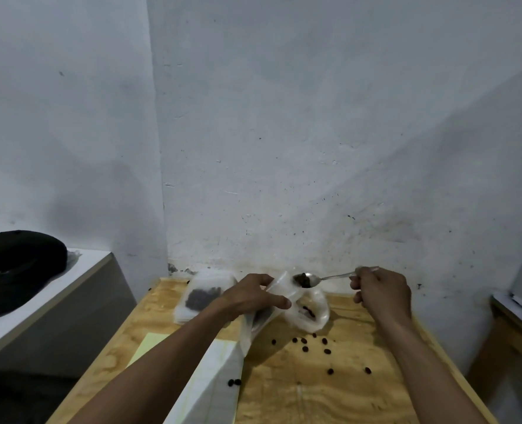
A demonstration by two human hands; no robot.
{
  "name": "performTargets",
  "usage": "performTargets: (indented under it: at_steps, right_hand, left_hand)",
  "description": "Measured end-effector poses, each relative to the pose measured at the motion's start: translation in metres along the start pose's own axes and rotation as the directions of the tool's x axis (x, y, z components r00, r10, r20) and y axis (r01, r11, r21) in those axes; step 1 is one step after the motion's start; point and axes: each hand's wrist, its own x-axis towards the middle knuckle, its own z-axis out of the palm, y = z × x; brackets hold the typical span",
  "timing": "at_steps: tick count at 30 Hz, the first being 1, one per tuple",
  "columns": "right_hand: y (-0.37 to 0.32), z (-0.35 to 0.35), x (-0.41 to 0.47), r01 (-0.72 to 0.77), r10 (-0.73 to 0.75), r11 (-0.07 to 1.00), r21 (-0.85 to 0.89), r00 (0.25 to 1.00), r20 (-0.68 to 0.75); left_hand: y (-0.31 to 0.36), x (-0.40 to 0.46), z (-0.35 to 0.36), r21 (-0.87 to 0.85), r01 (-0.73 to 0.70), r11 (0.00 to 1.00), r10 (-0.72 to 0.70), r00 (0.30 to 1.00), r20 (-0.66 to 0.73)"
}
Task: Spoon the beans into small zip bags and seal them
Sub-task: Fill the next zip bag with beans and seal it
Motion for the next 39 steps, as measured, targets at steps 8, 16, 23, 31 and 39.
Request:
performTargets:
  at_steps: [8,16,23,31,39]
  right_hand:
    - [-0.002,0.007,0.003,0.267,-0.299,0.934,-0.238,0.948,-0.111]
    - [0.037,0.029,-0.003,0.087,-0.148,0.811,-0.579,0.987,-0.058]
    - [0.036,0.036,0.004,-0.042,-0.046,0.789,-0.613,0.991,-0.127]
    - [0.072,0.046,-0.014,-0.377,0.362,0.923,-0.078,0.919,-0.157]
    - [0.069,0.048,-0.021,-0.441,0.455,0.886,0.145,0.886,-0.085]
  left_hand:
    - [0.005,0.001,0.002,-0.127,-0.004,0.992,0.002,1.0,-0.018]
    - [0.03,0.03,0.007,-0.106,0.032,0.994,-0.02,0.994,0.105]
    - [0.032,0.066,0.029,0.001,0.159,0.987,-0.159,0.986,0.05]
    - [0.036,0.047,0.014,-0.316,0.176,0.932,-0.145,0.982,0.12]
    - [0.03,0.033,-0.005,-0.466,0.203,0.861,-0.142,0.976,0.163]
